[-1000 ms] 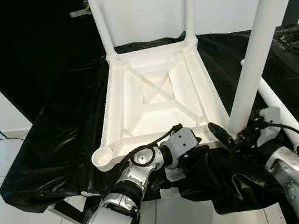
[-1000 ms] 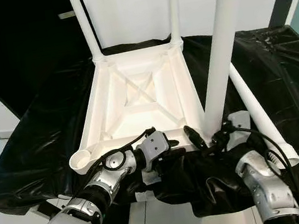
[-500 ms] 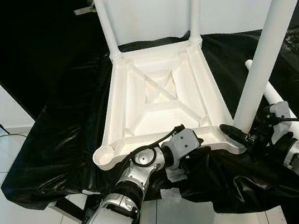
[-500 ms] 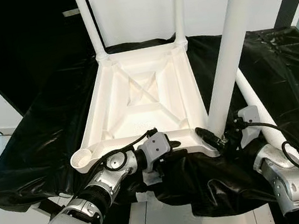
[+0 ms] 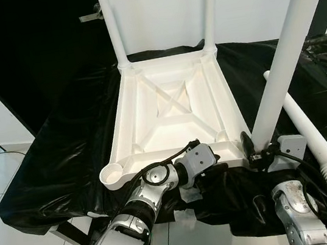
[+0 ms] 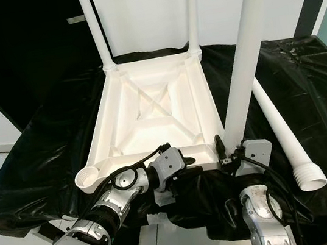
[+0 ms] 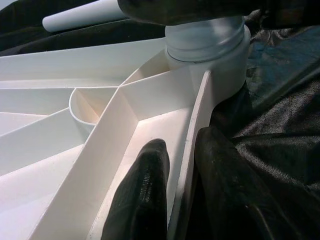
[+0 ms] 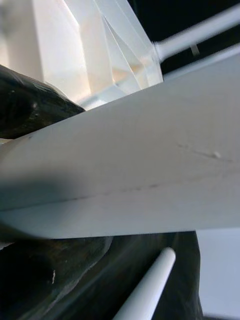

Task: Building children table

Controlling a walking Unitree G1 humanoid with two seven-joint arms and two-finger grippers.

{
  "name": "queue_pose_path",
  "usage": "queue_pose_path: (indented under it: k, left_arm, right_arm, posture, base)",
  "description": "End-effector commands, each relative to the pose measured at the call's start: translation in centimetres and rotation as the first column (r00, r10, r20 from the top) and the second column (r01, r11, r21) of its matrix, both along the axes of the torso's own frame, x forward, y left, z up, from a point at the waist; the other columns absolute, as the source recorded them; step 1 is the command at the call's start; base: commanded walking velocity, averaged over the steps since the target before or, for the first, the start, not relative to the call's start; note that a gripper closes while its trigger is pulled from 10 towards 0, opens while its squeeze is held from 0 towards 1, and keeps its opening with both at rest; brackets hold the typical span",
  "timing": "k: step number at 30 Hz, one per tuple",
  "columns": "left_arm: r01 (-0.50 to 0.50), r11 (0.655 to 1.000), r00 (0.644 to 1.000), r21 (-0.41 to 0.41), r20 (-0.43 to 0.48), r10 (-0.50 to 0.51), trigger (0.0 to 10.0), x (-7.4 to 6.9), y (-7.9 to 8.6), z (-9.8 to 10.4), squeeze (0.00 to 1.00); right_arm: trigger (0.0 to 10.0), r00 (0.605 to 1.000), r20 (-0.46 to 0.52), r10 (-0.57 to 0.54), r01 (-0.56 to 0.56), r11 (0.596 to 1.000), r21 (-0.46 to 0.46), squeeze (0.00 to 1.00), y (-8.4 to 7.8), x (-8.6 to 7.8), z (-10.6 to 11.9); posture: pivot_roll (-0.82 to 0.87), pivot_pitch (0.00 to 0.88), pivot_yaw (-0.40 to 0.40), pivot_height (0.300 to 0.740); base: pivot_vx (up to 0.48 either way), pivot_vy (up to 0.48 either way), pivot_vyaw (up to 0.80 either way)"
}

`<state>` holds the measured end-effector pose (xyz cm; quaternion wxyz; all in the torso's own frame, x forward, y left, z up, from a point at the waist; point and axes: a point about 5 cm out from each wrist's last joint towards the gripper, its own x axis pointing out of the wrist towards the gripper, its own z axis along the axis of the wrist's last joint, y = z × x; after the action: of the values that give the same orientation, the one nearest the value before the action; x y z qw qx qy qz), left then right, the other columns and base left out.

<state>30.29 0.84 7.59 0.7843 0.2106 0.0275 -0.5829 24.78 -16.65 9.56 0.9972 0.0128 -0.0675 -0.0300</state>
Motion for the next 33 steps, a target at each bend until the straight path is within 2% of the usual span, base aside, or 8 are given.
queue_pose_path:
  k: [1, 5, 6, 8, 9, 28, 30, 33]
  left_arm:
    - [-0.057, 0.992, 0.991, 0.114, -0.117, 0.070, 10.0, -1.4, 1.1, -3.5, 0.00]
    - [-0.058, 0.992, 0.991, 0.111, -0.117, 0.071, 10.0, -1.4, 0.8, -3.5, 0.00]
    - [-0.059, 0.992, 0.991, 0.109, -0.117, 0.072, 10.0, -1.4, 0.8, -3.4, 0.00]
    - [-0.059, 0.992, 0.991, 0.108, -0.116, 0.072, 10.0, -1.3, 0.7, -3.4, 0.00]
    - [-0.059, 0.992, 0.991, 0.107, -0.116, 0.072, 10.0, -1.4, 0.7, -3.4, 0.00]
    - [-0.059, 0.992, 0.992, 0.113, -0.106, 0.072, 10.0, -1.0, 1.0, -3.1, 0.00]
    - [-0.060, 0.992, 0.992, 0.112, -0.105, 0.071, 10.0, -1.0, 1.0, -3.1, 0.00]
    - [-0.062, 0.992, 0.992, 0.110, -0.104, 0.074, 10.0, -0.9, 0.9, -3.0, 0.00]
  right_arm:
    - [0.0, 0.995, -0.095, 0.012, -0.012, 1.000, 0.004, 0.00, 0.7, -0.4, -1.9]
    - [0.0, 0.996, -0.085, 0.021, -0.022, 1.000, -0.020, 0.00, 1.3, -0.4, -1.9]
    - [9.7, 0.996, -0.082, 0.023, -0.025, 0.999, -0.029, 0.00, 1.4, -0.3, -1.9]
    - [9.7, 0.996, -0.081, 0.026, -0.029, 0.999, -0.040, 0.00, 1.4, -0.3, -1.8]
    - [10.0, 0.997, -0.072, 0.033, -0.037, 0.998, -0.045, 0.78, 1.5, -0.3, -1.8]
    - [10.0, 0.852, -0.233, 0.470, -0.516, 0.828, -0.218, 0.00, -3.4, 2.0, 0.2]
    - [0.0, 0.812, -0.248, 0.528, -0.576, 0.795, -0.190, 0.00, -3.6, 1.8, 0.3]
    - [0.0, 0.737, -0.275, 0.618, -0.667, 0.732, -0.140, 0.00, -3.0, 1.0, 0.0]
  posture:
    - [-0.13, 0.000, 0.034, 0.740]
    - [-0.13, 0.000, 0.031, 0.740]
    - [-0.13, 0.000, 0.030, 0.740]
    - [-0.13, 0.000, 0.030, 0.740]
    - [-0.13, 0.000, 0.028, 0.740]
    - [-0.14, 0.000, 0.038, 0.740]
    - [-0.13, 0.000, 0.035, 0.740]
    - [-0.13, 0.000, 0.033, 0.740]
  base:
    - [0.000, 0.000, 0.00]
    - [0.000, 0.000, 0.00]
    - [0.000, 0.000, 0.00]
    - [0.000, 0.000, 0.00]
    - [0.000, 0.000, 0.00]
    - [0.000, 0.000, 0.00]
    - [0.000, 0.000, 0.00]
    - [0.000, 0.000, 0.00]
